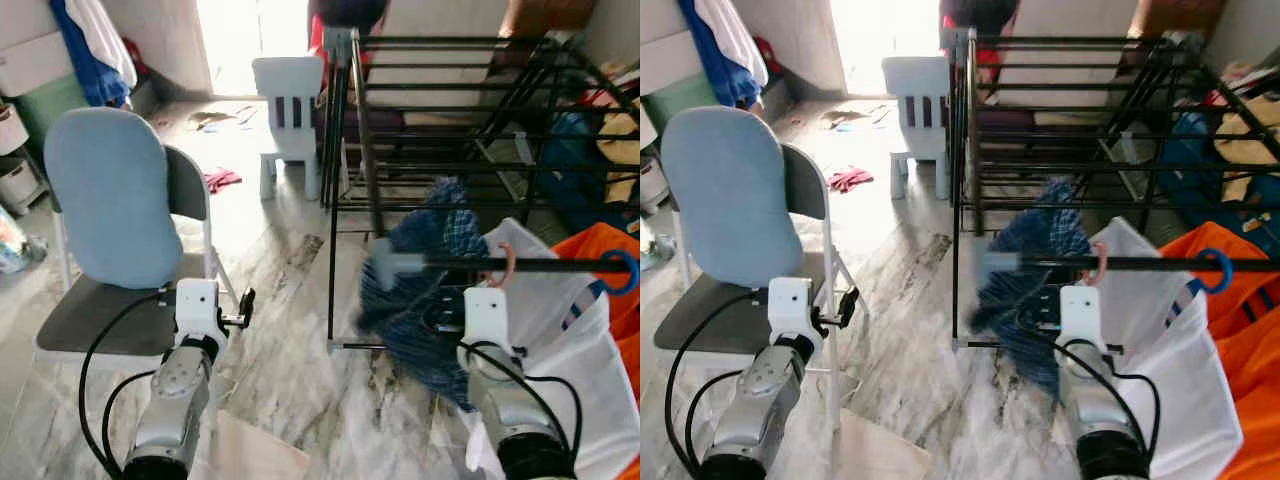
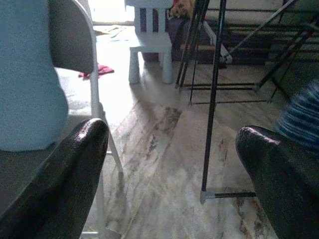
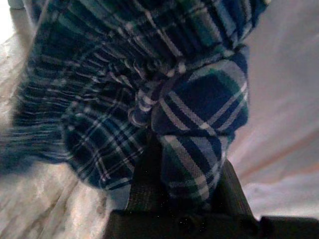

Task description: Hang hanger

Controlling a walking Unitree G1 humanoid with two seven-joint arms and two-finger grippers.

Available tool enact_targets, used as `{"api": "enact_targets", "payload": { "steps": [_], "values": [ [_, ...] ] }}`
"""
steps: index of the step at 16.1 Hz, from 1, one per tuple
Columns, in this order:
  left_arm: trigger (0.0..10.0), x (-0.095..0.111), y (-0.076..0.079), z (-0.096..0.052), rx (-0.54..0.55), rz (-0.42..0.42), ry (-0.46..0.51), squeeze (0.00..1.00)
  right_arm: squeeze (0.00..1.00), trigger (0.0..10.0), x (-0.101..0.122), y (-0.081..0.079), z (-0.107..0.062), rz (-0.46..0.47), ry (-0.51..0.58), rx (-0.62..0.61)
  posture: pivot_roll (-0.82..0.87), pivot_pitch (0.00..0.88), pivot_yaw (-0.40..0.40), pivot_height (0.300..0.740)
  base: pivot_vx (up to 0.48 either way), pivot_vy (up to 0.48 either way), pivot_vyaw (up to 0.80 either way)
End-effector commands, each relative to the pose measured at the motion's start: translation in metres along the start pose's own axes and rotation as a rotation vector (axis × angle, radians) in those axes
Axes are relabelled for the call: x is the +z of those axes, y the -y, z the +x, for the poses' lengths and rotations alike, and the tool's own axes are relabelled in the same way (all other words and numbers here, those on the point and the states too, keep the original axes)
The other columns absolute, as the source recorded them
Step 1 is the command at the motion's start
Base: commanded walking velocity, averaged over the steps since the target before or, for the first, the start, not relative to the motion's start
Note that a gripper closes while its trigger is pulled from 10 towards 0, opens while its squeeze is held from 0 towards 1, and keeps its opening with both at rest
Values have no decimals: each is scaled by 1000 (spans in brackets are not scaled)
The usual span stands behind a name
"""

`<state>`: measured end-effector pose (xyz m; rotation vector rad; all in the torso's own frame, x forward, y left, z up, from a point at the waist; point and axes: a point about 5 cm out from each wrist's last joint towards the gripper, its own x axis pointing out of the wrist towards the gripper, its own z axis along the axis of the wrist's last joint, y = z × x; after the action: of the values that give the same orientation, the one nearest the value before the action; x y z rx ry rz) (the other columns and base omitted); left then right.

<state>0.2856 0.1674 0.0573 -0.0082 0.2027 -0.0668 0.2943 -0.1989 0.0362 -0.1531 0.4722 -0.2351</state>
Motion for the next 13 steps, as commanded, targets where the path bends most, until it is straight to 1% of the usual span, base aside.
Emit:
{"api": "enact_targets", "payload": {
  "steps": [1,3,9,12,13],
  "values": [
    [10000,1,-10,-1,32,10,-1,0,0,10000,5,-9,-1,7,11,28,-62,0,-5,740,0,480,0],
    [10000,1,-10,-1,33,26,-5,0,0,10000,4,-11,-1,4,7,36,-60,0,-6,740,0,442,0],
    [10000,1,-8,-2,16,32,-2,0,0,10000,2,-13,-2,4,-10,44,-59,0,-4,740,0,0,0],
    [10000,3,-5,-3,-4,31,18,0,0,10000,2,-12,-1,8,-13,41,-61,0,-2,740,0,0,0],
    [10000,4,-5,-3,-3,36,18,0,0,10000,4,-9,-1,16,3,21,-60,0,-4,740,0,0,0]
  ]
}}
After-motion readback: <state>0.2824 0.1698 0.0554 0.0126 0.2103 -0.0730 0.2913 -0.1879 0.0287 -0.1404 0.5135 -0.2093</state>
